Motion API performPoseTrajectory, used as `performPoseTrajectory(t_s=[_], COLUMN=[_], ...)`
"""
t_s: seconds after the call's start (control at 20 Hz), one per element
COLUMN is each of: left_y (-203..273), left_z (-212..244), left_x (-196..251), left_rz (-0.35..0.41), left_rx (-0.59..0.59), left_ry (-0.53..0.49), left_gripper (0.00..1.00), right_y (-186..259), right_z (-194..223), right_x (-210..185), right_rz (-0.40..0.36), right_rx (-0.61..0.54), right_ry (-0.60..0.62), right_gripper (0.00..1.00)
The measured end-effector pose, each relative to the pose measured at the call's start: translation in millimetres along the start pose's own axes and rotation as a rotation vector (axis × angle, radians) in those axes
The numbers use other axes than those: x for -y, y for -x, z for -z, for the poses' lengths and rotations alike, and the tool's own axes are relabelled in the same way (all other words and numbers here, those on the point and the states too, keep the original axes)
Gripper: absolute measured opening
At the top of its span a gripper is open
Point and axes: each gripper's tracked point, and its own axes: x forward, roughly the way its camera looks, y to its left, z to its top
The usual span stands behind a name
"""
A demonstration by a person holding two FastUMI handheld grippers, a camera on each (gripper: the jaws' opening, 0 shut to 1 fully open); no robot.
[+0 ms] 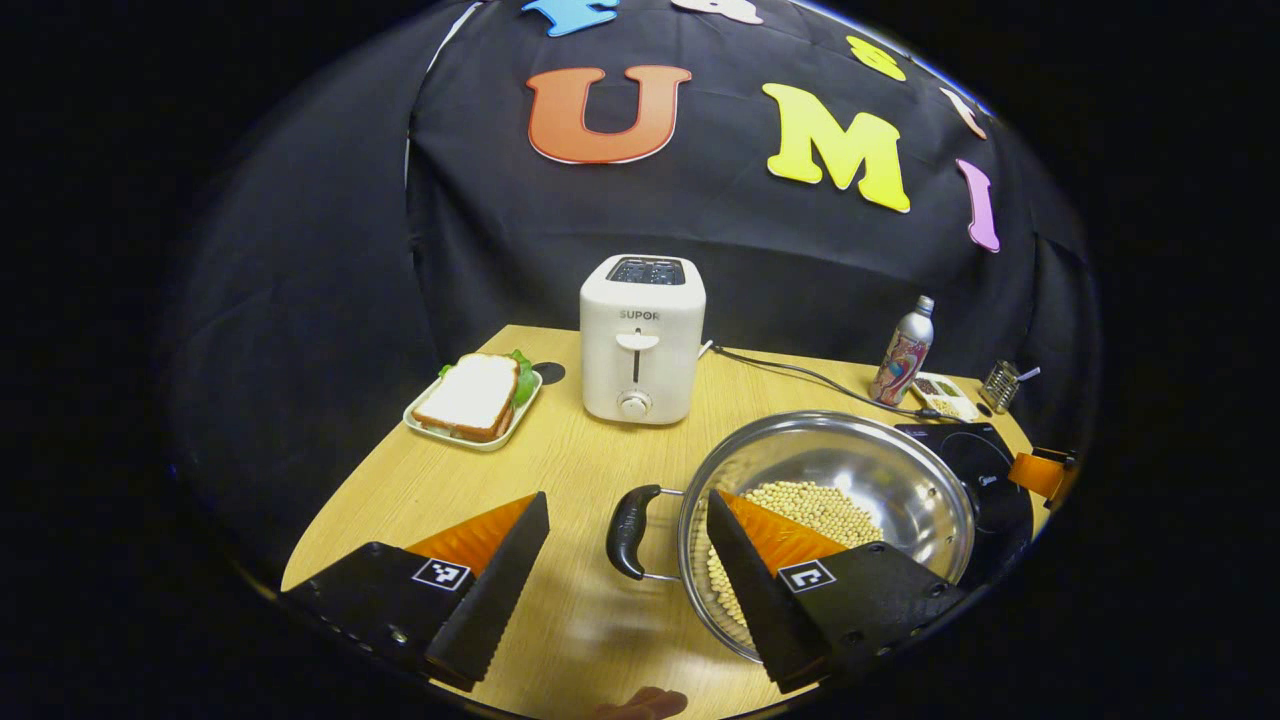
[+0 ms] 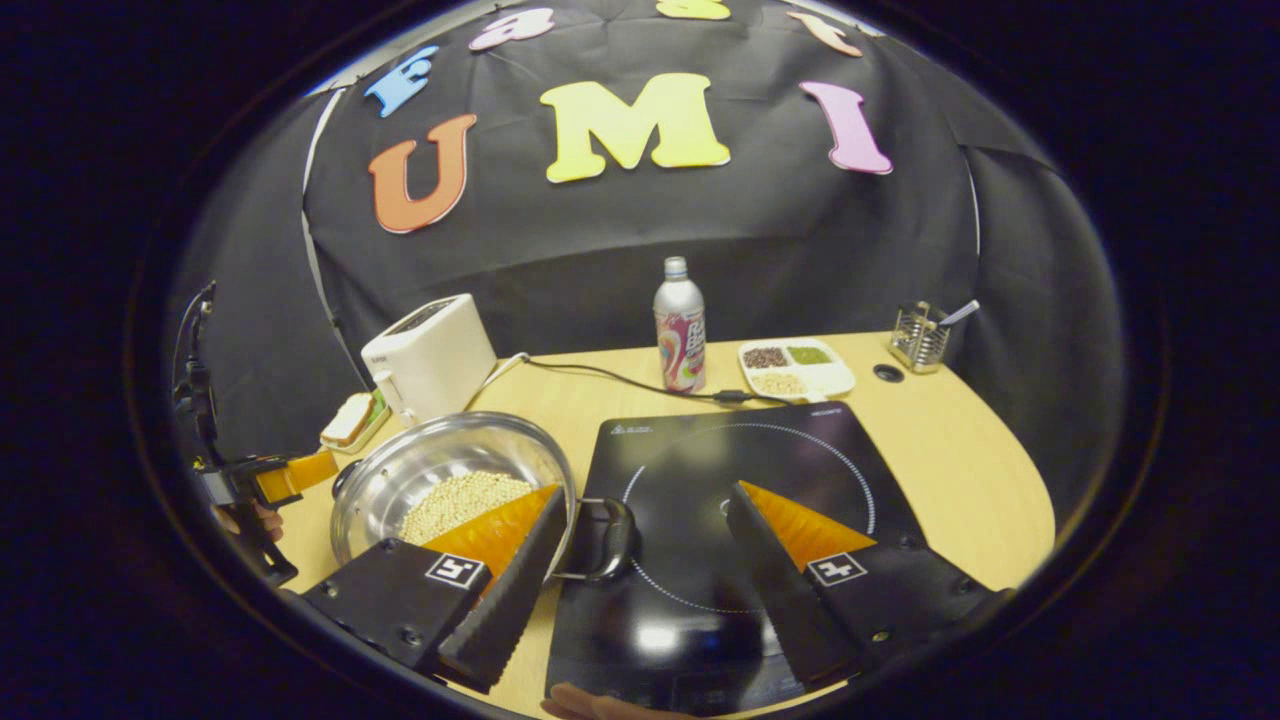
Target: First push the handle of the pot to place it horizontally, then grasp the pot with both hands and set it on the induction cooktop.
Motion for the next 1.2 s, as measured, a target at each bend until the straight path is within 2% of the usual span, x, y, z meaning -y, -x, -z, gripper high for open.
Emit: performPoseTrajectory(t_s=[0.25, 0.5, 0.55, 0.6, 0.65, 0.75, 0.8, 0.85, 0.9, 0.95, 1.0, 1.05, 1.15, 1.2], left_y=[-22.8, -36.1, -36.3, -35.7, -36.1, -39.0, -39.2, -39.1, -39.1, -40.2, -39.2, -38.6, -36.9, -37.4], left_z=[17.0, 26.0, 26.3, 25.5, 24.3, 28.9, 31.0, 29.8, 29.8, 29.1, 29.6, 29.4, 29.0, 28.4], left_x=[-0.2, 4.1, 6.4, 8.9, 11.3, 15.5, 15.3, 15.4, 14.1, 14.7, 15.2, 15.8, 15.4, 15.9], left_rz=[-0.009, 0.008, 0.012, 0.012, 0.014, 0.009, -0.008, -0.021, -0.033, -0.038, -0.038, -0.031, -0.01, 0.009], left_rx=[-0.034, -0.056, -0.057, -0.052, -0.045, -0.056, -0.06, -0.059, -0.063, -0.063, -0.069, -0.071, -0.081, -0.092], left_ry=[-0.017, -0.042, -0.043, -0.042, -0.04, -0.066, -0.089, -0.113, -0.134, -0.139, -0.14, -0.136, -0.141, -0.145], left_gripper=[0.96, 0.96, 0.95, 0.92, 0.88, 0.76, 0.69, 0.6, 0.7, 0.7, 0.7, 0.68, 0.66, 0.74], right_y=[-28.9, -45.5, -46.9, -49.7, -49.3, -50.0, -50.3, -51.8, -51.9, -52.5, -52.2, -53.9, -53.6, -54.0], right_z=[22.1, 40.3, 36.3, 38.9, 40.1, 42.9, 45.0, 45.3, 48.0, 46.4, 45.3, 45.5, 44.6, 45.3], right_x=[-11.5, -26.2, -28.0, -29.0, -29.4, -27.7, -26.4, -26.2, -26.3, -25.2, -23.2, -23.0, -22.6, -22.2], right_rz=[0.013, -0.021, -0.015, -0.012, -0.004, 0.03, 0.043, 0.059, 0.071, 0.08, 0.079, 0.076, 0.07, 0.067], right_rx=[-0.058, -0.124, -0.104, -0.107, -0.102, -0.082, -0.083, -0.086, -0.092, -0.087, -0.087, -0.088, -0.092, -0.094], right_ry=[0.005, -0.005, 0.007, 0.014, 0.018, 0.042, 0.095, 0.135, 0.141, 0.137, 0.133, 0.134, 0.149, 0.154], right_gripper=[0.99, 1.0, 0.97, 1.0, 0.92, 0.89, 0.87, 0.76, 0.81, 0.76, 0.8, 0.71, 0.65, 0.68])
